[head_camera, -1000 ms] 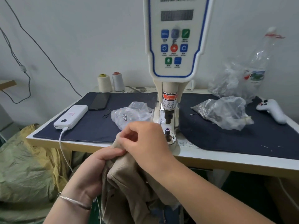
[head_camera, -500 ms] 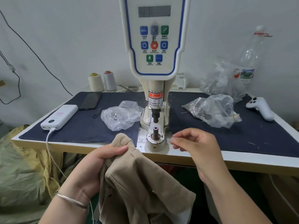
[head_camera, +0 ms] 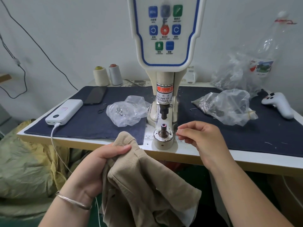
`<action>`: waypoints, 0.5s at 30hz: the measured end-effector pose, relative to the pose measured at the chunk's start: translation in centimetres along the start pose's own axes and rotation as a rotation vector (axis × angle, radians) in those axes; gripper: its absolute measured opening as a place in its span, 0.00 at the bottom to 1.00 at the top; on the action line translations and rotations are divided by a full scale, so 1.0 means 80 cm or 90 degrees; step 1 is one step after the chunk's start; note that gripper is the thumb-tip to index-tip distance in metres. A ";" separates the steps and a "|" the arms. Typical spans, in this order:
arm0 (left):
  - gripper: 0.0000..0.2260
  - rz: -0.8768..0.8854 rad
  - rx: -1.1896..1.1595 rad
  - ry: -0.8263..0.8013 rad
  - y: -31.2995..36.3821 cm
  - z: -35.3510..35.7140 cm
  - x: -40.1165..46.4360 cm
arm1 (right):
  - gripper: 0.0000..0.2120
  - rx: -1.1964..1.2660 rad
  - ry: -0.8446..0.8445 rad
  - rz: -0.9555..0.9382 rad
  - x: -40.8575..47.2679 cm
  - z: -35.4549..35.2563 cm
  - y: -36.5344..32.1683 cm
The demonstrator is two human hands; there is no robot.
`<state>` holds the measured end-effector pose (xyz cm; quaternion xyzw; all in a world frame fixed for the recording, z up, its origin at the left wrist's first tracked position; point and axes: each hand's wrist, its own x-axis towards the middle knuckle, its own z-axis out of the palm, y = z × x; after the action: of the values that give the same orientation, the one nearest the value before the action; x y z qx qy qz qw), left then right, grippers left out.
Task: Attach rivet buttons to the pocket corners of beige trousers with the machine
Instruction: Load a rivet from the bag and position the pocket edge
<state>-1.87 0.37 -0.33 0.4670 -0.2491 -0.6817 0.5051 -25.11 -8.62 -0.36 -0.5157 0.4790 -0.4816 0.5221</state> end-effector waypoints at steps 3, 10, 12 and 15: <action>0.12 0.003 -0.002 -0.005 0.000 -0.001 0.001 | 0.06 -0.014 -0.007 0.001 0.004 0.002 0.005; 0.10 -0.008 0.000 -0.022 -0.003 0.005 0.007 | 0.07 -0.076 -0.014 -0.037 0.012 0.005 0.014; 0.11 -0.012 0.004 -0.020 -0.004 0.006 0.009 | 0.09 -0.101 -0.009 -0.061 0.015 0.006 0.016; 0.14 -0.017 0.011 -0.020 -0.003 0.008 0.009 | 0.11 -0.203 0.034 -0.133 0.022 0.000 0.022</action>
<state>-2.60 -0.30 -0.55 0.4640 -0.2569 -0.6935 0.4876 -24.99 -10.40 -2.09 -0.6258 0.5065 -0.4649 0.3682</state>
